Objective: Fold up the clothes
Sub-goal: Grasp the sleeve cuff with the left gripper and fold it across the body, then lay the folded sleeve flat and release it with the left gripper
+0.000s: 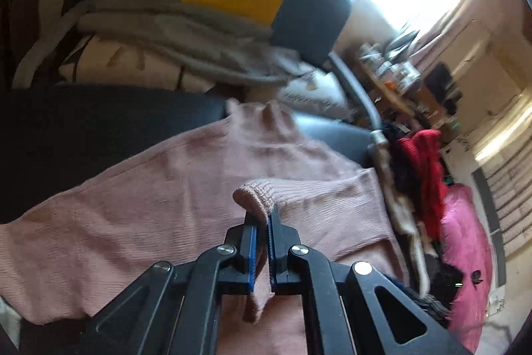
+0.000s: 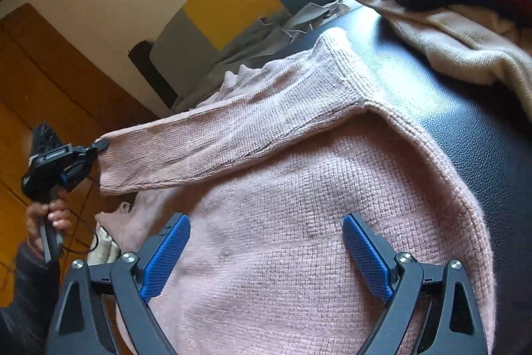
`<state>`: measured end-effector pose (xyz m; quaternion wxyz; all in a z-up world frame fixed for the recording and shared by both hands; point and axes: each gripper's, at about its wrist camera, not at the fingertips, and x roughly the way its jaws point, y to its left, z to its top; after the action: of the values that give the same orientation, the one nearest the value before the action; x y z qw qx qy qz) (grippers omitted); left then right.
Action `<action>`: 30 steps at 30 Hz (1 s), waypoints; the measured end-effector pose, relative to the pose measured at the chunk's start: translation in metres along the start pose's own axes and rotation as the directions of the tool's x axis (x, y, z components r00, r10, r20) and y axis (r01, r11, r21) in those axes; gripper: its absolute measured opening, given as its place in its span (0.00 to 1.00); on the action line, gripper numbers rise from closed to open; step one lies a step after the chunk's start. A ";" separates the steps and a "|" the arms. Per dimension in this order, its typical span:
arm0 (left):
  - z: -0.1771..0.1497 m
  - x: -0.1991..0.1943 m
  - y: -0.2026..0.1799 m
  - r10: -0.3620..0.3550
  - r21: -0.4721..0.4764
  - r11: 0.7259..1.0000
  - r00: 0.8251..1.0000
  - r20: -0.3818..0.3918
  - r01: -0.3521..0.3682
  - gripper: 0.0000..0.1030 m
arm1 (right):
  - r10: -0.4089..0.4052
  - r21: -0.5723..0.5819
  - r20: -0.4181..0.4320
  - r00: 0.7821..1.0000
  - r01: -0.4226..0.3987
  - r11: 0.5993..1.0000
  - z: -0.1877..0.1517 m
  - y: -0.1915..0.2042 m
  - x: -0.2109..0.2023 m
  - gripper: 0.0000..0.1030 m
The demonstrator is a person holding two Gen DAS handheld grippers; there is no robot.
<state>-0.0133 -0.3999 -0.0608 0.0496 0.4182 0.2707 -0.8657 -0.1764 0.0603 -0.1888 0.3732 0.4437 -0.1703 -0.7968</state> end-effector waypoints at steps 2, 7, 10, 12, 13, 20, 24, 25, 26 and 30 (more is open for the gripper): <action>-0.005 0.014 0.013 0.038 -0.011 0.999 0.999 -0.025 -0.038 0.04 | -0.014 -0.018 -0.010 1.000 0.014 1.000 0.001 0.004 0.000 0.91; -0.035 0.047 0.045 0.062 -0.058 0.996 0.992 -0.109 -0.068 0.04 | 0.002 -0.110 0.045 0.999 0.003 0.994 0.035 0.025 -0.007 0.91; -0.041 0.049 0.061 0.038 -0.111 0.993 0.994 -0.101 -0.050 0.04 | -0.034 -0.189 0.070 0.997 0.046 0.981 0.070 0.039 0.008 0.91; -0.039 0.049 0.067 0.037 -0.121 0.991 0.995 -0.093 -0.048 0.04 | -0.080 -0.223 0.080 0.994 0.096 0.970 0.098 0.042 0.029 0.91; -0.037 0.051 0.068 0.043 -0.113 0.992 0.995 -0.092 -0.054 0.04 | -0.093 -0.226 0.074 0.993 0.108 0.968 0.110 0.040 0.039 0.91; -0.022 0.071 0.080 0.086 -0.094 0.991 0.991 -0.104 -0.096 0.04 | -0.248 -0.214 -0.025 0.969 0.237 0.948 0.163 0.018 0.116 0.91; -0.018 0.074 0.085 0.093 -0.098 0.990 0.992 -0.089 -0.102 0.04 | -0.311 -0.251 -0.037 0.950 0.293 0.923 0.153 0.012 0.133 0.91; -0.018 0.075 0.085 0.096 -0.097 0.990 0.992 -0.084 -0.104 0.04 | -0.322 -0.273 -0.026 0.947 0.303 0.913 0.150 0.013 0.134 0.91; -0.017 0.075 0.085 0.098 -0.097 0.990 0.992 -0.078 -0.106 0.04 | -0.332 -0.294 -0.015 0.943 0.313 0.903 0.147 0.015 0.134 0.91; -0.012 0.071 0.085 0.144 -0.099 0.984 0.989 -0.038 -0.147 0.04 | -0.397 -0.336 0.005 0.918 0.375 0.864 0.147 0.018 0.141 0.91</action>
<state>-0.0241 -0.4562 -0.1566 0.1296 0.4472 0.2841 -0.8382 -0.3370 -0.0659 -0.1795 0.2804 0.4252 0.0701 -0.8577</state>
